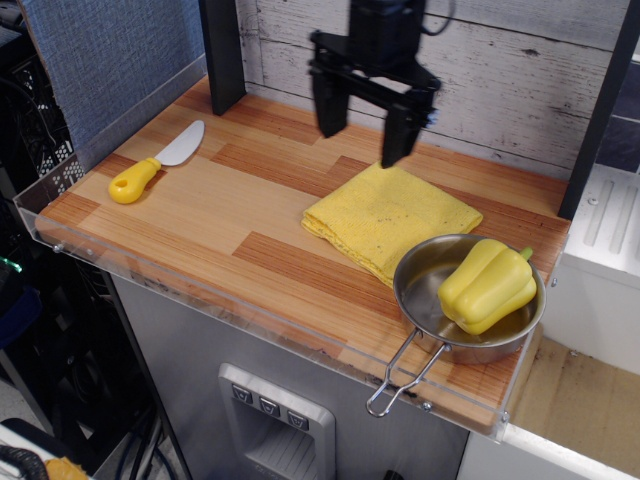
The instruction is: Move the yellow capsicum out of the steel pan and place it near the knife.
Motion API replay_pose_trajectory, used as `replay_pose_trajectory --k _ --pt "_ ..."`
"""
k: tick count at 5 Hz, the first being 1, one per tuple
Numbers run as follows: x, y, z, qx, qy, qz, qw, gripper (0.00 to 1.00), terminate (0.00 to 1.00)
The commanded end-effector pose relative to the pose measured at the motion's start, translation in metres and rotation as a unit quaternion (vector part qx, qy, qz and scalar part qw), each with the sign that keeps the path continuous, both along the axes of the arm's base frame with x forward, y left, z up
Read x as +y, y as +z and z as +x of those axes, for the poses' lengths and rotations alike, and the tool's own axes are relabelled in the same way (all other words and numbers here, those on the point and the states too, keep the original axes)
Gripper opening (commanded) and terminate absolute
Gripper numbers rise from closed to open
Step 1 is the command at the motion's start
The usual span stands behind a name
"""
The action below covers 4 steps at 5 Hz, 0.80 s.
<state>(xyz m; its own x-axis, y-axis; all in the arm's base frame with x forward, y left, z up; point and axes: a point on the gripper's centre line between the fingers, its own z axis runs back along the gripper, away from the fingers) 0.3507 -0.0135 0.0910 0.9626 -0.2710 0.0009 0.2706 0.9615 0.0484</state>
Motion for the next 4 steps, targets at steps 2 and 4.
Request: replay_pose_trajectory --k 2,4 --pt "-0.049 0.004 -0.004 -0.028 -0.069 -0.017 0.9971 1.00 0.00" --pt "-0.083 -0.003 -0.009 -0.017 -0.101 -0.043 0.9938 1.00 0.00"
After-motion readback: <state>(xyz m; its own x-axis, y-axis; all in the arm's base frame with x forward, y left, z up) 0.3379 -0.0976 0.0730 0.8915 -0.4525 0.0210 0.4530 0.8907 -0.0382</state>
